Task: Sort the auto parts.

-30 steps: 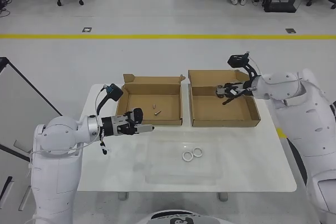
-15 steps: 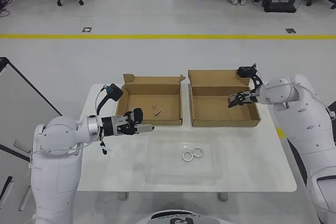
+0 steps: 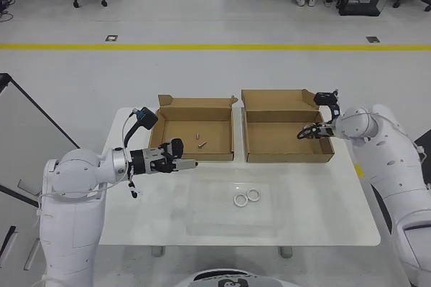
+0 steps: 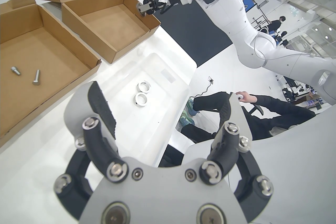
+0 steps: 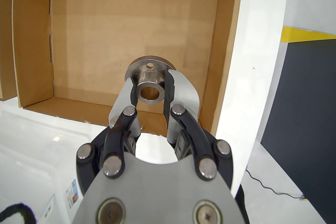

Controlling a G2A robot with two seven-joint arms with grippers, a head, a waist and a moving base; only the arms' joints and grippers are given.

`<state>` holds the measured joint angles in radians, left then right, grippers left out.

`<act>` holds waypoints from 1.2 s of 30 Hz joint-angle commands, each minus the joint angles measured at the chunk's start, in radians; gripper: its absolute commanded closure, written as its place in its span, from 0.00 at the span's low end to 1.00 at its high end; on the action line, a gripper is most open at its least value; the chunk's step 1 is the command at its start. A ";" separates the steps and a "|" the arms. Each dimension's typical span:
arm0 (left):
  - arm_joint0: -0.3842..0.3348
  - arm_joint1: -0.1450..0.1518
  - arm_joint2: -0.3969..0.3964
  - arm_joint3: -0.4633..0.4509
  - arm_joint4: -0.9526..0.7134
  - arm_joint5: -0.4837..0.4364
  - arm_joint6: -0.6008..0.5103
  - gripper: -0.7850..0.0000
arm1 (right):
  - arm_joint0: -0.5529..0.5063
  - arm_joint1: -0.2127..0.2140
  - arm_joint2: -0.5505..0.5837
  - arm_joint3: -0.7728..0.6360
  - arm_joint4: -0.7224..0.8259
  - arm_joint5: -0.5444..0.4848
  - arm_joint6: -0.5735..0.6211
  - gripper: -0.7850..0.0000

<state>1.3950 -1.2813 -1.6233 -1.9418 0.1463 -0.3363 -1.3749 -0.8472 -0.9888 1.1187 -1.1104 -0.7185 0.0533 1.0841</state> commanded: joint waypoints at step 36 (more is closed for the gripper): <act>0.000 0.000 0.000 0.000 0.000 0.000 0.000 0.00 | 0.164 -0.123 -0.216 0.384 -0.056 0.012 -0.096 0.78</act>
<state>1.3950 -1.2813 -1.6233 -1.9418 0.1463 -0.3363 -1.3749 -0.6864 -1.1094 0.9055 -0.7359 -0.7746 0.0668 0.9892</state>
